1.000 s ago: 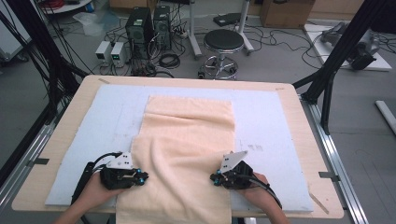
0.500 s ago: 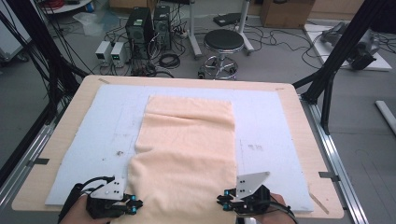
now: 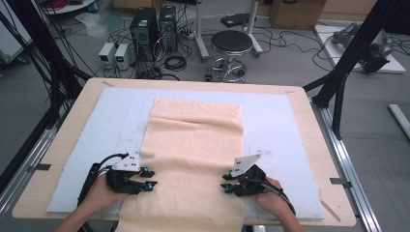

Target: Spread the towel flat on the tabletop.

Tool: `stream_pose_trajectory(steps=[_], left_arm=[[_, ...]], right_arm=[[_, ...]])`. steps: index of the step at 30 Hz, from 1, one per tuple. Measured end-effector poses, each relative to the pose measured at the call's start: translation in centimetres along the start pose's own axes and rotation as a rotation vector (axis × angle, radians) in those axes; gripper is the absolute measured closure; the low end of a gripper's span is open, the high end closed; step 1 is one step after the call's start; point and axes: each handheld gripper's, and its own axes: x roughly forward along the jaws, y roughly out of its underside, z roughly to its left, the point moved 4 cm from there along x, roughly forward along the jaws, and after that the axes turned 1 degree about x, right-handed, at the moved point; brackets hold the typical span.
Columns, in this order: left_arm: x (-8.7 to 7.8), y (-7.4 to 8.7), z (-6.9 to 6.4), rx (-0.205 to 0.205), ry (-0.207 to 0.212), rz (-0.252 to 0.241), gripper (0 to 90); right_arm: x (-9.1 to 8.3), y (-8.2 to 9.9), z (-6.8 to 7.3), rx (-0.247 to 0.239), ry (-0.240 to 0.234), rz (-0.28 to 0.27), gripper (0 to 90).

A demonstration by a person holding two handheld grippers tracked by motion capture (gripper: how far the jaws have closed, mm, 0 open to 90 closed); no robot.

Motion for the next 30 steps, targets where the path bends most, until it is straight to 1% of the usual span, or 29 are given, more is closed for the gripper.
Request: stream_pose_trajectory(steps=[1,2,3,4,5,6,7,8,9,11,14,15,16,17,18,19,20,21,22,23,24,25,26,28,29,30], left_arm=[[0.3,0.3,-0.1,0.019,0.007,0.020,63.3],[0.3,0.5,-0.3,0.023,-0.015,-0.009,64.7],[0.2,0.5,-0.3,0.015,-0.011,-0.016,69.1],[0.1,0.6,-0.3,0.007,0.004,-0.011,73.9],[0.1,0.6,-0.4,0.010,0.007,-0.010,80.5],[0.1,0.7,-0.5,0.014,0.006,-0.009,83.0],[0.0,0.6,-0.8,0.017,0.007,-0.005,84.8],[-0.1,0.6,-1.2,0.027,0.014,0.012,85.5],[-0.3,0.7,-1.6,0.034,0.022,0.016,85.9],[-0.8,0.9,-2.7,0.048,0.033,0.018,86.1],[-1.9,1.3,-4.4,0.057,0.075,0.013,86.1],[-2.3,1.5,-5.1,0.060,0.093,0.007,86.1],[-2.5,1.6,-5.6,0.070,0.100,0.006,85.9],[-2.8,1.6,-6.1,0.080,0.098,-0.003,85.1],[-2.9,1.5,-6.2,0.082,0.091,-0.009,80.7],[-3.1,1.4,-6.0,0.077,0.091,-0.016,75.2],[-3.3,1.2,-5.7,0.072,0.081,-0.033,71.9],[-3.3,1.0,-5.1,0.069,0.068,-0.046,69.9],[-3.4,0.8,-4.5,0.067,0.054,-0.052,67.2],[-3.2,0.6,-4.1,0.054,0.051,-0.063,65.0],[-3.0,0.6,-3.7,0.060,0.047,-0.061,61.9],[-2.6,0.5,-3.4,0.064,0.047,-0.056,59.5],[-2.4,0.6,-3.3,0.067,0.051,-0.049,58.5],[-1.7,0.8,-2.9,0.064,0.066,-0.020,58.6],[-1.3,1.0,-3.0,0.063,0.081,-0.003,59.3],[-1.1,1.2,-3.0,0.074,0.093,0.020,63.3]], right_arm=[[0.2,0.1,0.0,0.007,-0.001,-0.010,74.3],[0.2,0.2,0.0,0.018,-0.019,-0.021,76.0],[0.1,0.3,0.0,0.026,-0.030,-0.023,81.3],[0.1,0.3,0.1,0.022,-0.034,-0.027,84.6],[0.1,0.3,0.3,0.018,-0.040,-0.022,86.1],[0.1,0.3,0.3,0.009,-0.033,-0.024,86.8],[0.1,0.2,0.4,0.006,-0.036,-0.022,87.1],[0.0,0.3,0.5,0.007,-0.044,-0.022,87.4],[-0.1,0.3,0.7,0.006,-0.055,-0.022,87.5],[-0.5,0.3,1.6,-0.007,-0.071,-0.018,87.6],[-1.6,0.3,3.1,-0.039,-0.079,-0.045,87.6],[-2.0,0.3,3.6,-0.038,-0.090,-0.057,87.5],[-2.4,0.4,4.1,-0.039,-0.098,-0.068,87.2],[-2.7,0.4,4.4,-0.044,-0.103,-0.078,85.3],[-3.1,0.5,4.6,-0.038,-0.105,-0.083,78.3],[-3.3,0.5,4.6,-0.029,-0.096,-0.091,73.2],[-3.6,0.4,4.4,-0.022,-0.084,-0.102,72.6],[-3.9,0.3,4.1,-0.020,-0.063,-0.110,69.9],[-4.1,0.3,3.6,-0.017,-0.031,-0.110,65.7],[-4.1,0.2,3.1,-0.006,-0.018,-0.111,65.2],[-3.9,0.1,2.8,-0.009,-0.026,-0.113,62.8],[-3.6,0.1,2.5,-0.007,-0.029,-0.101,60.6],[-3.0,0.3,2.3,-0.008,-0.032,-0.073,59.4],[-2.2,0.7,1.9,-0.016,-0.023,-0.040,59.1],[-1.7,1.0,1.8,-0.008,-0.027,-0.028,60.8],[-1.3,1.4,1.8,-0.002,-0.040,-0.011,65.9]])
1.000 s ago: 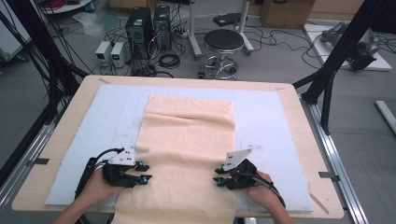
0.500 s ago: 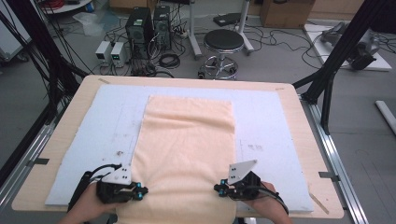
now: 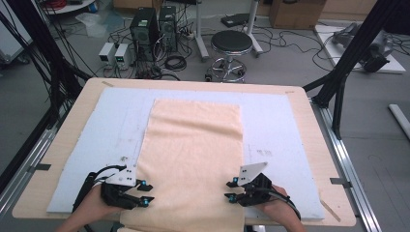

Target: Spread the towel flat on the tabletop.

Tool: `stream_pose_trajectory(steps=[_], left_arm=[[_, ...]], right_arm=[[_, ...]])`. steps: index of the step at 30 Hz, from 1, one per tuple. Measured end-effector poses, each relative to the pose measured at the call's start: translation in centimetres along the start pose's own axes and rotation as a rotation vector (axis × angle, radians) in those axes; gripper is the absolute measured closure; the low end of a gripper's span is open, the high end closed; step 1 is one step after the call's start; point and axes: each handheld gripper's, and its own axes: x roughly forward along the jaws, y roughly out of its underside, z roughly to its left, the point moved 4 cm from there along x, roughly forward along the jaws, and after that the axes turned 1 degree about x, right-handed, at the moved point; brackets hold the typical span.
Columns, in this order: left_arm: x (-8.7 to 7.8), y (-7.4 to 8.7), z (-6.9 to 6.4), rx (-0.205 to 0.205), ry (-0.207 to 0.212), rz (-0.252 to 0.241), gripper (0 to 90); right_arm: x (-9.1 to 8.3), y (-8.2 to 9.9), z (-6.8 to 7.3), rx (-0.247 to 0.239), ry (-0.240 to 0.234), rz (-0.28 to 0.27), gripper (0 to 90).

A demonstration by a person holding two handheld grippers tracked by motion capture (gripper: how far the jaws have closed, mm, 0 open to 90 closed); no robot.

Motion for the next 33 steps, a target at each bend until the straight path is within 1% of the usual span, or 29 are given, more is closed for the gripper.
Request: stream_pose_trajectory(steps=[1,2,3,4,5,6,8,9,10,12,13,14,15,16,17,18,19,21,22,23,24,25,26,27,28,31,32,33], left_arm=[[0.4,0.3,-0.1,0.016,0.002,0.015,68.2],[0.4,0.4,-0.2,0.007,-0.017,-0.006,72.5],[0.3,0.4,-0.2,-0.007,-0.006,-0.004,79.2],[0.2,0.4,-0.3,-0.017,0.004,-0.002,84.6],[0.2,0.5,-0.4,-0.016,-0.003,-0.003,85.8],[0.1,0.5,-0.7,-0.012,-0.006,0.007,86.2],[-0.1,0.6,-1.3,0.013,0.004,0.028,86.6],[-0.2,0.7,-1.7,0.016,0.009,0.027,86.5],[-0.3,0.8,-2.0,0.013,0.017,0.026,86.1],[-0.5,0.9,-2.4,0.008,0.035,0.017,85.8],[-0.7,0.8,-2.4,0.003,0.047,0.003,85.0],[-0.9,0.8,-2.3,0.003,0.057,0.000,83.6],[-1.0,0.6,-2.2,-0.016,0.049,-0.025,79.1],[-1.1,0.3,-1.8,-0.019,0.029,-0.039,75.0],[-1.2,0.1,-1.4,-0.010,0.003,-0.049,70.8],[-1.1,-0.1,-1.0,-0.004,-0.021,-0.056,64.0],[-1.0,-0.3,-0.6,-0.007,-0.036,-0.060,60.5],[-0.7,-0.5,0.3,-0.011,-0.066,-0.063,59.2],[-0.5,-0.5,0.8,-0.016,-0.073,-0.058,58.0],[-0.4,-0.4,1.3,-0.013,-0.078,-0.046,57.9],[-0.2,-0.3,1.6,-0.024,-0.089,-0.036,57.9],[-0.1,-0.2,1.9,-0.033,-0.088,-0.033,57.9],[0.1,0.0,2.1,-0.045,-0.084,-0.015,57.6],[0.3,0.1,2.2,-0.055,-0.080,-0.022,56.7],[0.2,0.2,2.2,-0.051,-0.081,-0.024,56.1],[0.2,0.1,2.1,-0.057,-0.086,-0.028,55.2],[0.1,0.1,2.0,-0.053,-0.085,-0.020,54.6],[0.2,0.1,1.9,-0.058,-0.082,-0.024,54.6]], right_arm=[[0.3,0.2,0.0,0.002,-0.005,0.003,69.0],[0.2,0.4,0.1,0.020,-0.021,-0.020,76.0],[0.2,0.4,0.1,0.017,-0.030,-0.021,83.1],[0.1,0.4,0.3,0.004,-0.031,-0.016,85.6],[0.0,0.4,0.5,-0.001,-0.029,-0.008,86.3],[-0.1,0.4,0.6,-0.009,-0.032,-0.003,86.6],[-0.4,0.3,1.3,-0.016,-0.049,0.002,86.8],[-0.5,0.3,1.6,-0.029,-0.042,-0.008,86.3],[-0.8,0.4,2.0,-0.023,-0.046,-0.011,83.9],[-1.3,0.4,2.3,-0.017,-0.075,-0.032,81.6],[-1.5,0.4,2.3,-0.016,-0.071,-0.041,78.6],[-1.9,0.5,2.1,-0.008,-0.049,-0.047,73.7],[-2.0,0.5,1.9,0.002,-0.033,-0.049,69.5],[-2.2,0.5,1.4,0.015,-0.003,-0.058,68.5],[-2.4,0.5,0.9,0.031,0.021,-0.059,68.0],[-2.3,0.5,0.5,0.034,0.040,-0.062,64.9],[-2.1,0.6,0.0,0.034,0.064,-0.056,64.6],[-1.7,0.7,-0.6,0.043,0.068,-0.041,63.8],[-1.3,0.8,-0.9,0.045,0.068,-0.033,63.2],[-1.0,0.9,-1.0,0.043,0.064,-0.017,63.3],[-0.6,1.1,-1.1,0.036,0.064,0.002,64.1],[-0.5,1.1,-1.1,0.045,0.053,-0.012,69.2],[-0.6,1.2,-1.2,0.044,0.046,-0.016,74.6],[-0.6,1.2,-1.2,0.049,0.035,-0.016,81.3],[-0.7,1.3,-1.1,0.047,0.028,-0.015,85.3],[-0.8,1.4,-1.4,0.038,0.006,-0.014,87.7],[-0.9,1.4,-1.4,0.033,0.007,-0.009,87.7],[-1.0,1.4,-1.5,0.034,0.006,0.000,87.7]])
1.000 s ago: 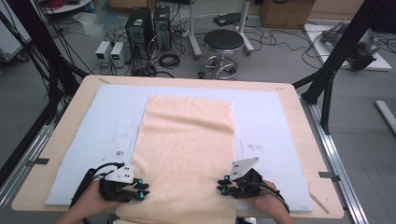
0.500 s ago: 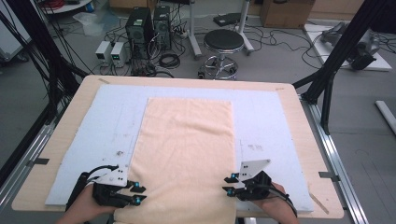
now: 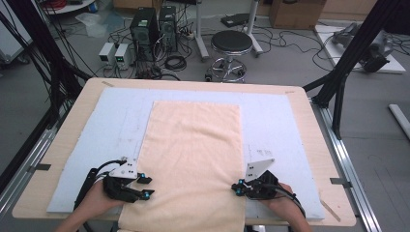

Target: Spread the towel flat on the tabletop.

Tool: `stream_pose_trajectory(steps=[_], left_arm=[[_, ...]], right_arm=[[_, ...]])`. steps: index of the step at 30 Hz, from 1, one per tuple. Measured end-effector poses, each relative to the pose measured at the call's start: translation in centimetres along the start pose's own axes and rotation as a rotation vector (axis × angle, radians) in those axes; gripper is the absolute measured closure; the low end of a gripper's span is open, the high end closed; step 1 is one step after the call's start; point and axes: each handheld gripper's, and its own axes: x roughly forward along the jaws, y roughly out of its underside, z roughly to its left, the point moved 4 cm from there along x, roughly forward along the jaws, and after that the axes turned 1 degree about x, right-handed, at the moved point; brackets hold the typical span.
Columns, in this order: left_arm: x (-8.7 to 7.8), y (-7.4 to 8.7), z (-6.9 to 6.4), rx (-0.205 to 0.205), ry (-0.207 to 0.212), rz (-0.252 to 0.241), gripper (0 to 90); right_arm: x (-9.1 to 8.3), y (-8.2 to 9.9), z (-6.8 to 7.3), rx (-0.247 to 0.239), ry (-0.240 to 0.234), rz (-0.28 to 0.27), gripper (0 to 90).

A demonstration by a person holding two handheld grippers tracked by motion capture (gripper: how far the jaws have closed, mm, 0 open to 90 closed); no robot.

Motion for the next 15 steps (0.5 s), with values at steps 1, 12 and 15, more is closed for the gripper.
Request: stream_pose_trajectory(steps=[1,12,15], left_arm=[[0.0,0.0,0.0,-0.002,0.003,-0.002,54.5],[-0.5,0.6,0.6,-0.019,-0.039,0.005,57.5],[-0.8,1.0,0.4,-0.028,-0.048,0.001,57.8]], right_arm=[[-0.3,0.2,-0.1,0.000,0.007,0.002,87.6],[-1.7,0.0,-0.6,0.045,0.031,-0.068,69.6],[-0.9,0.4,-0.8,0.057,0.045,-0.036,68.0]])
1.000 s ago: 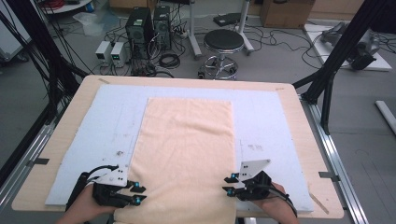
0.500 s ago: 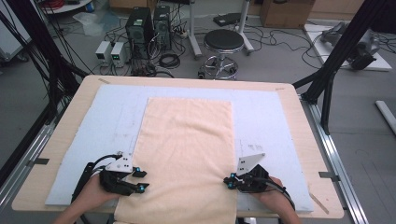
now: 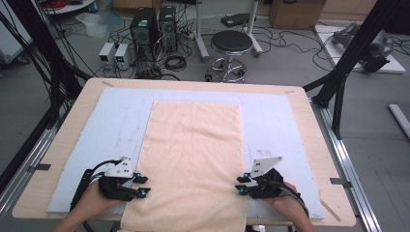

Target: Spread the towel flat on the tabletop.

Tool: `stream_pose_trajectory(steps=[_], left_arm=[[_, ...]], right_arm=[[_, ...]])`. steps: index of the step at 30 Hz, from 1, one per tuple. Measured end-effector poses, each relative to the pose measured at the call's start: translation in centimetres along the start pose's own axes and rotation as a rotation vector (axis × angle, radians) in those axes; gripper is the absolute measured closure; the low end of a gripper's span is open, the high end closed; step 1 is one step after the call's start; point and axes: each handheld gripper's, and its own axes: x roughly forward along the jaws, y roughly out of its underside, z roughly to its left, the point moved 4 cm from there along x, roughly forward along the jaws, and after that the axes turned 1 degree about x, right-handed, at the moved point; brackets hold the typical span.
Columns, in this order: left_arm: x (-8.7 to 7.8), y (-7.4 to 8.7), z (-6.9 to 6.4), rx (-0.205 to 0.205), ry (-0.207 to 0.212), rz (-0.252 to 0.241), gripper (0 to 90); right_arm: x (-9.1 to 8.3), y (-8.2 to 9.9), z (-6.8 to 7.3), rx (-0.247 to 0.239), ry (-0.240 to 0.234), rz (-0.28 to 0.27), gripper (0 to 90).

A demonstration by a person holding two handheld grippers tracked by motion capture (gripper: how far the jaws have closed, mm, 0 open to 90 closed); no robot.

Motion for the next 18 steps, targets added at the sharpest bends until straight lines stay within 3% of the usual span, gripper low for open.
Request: stream_pose_trajectory(steps=[8,13,18], left_arm=[[-0.9,1.0,-0.7,-0.012,0.000,-0.008,56.9],[-1.1,0.5,-0.3,-0.025,-0.009,-0.016,50.0],[-1.4,-0.6,0.4,-0.046,-0.029,-0.067,43.5]], right_arm=[[0.4,0.5,1.1,-0.004,0.018,-0.001,61.6],[0.2,-0.1,0.8,0.019,0.039,-0.036,49.3],[0.0,-1.2,-0.2,0.046,0.077,-0.077,41.7]])
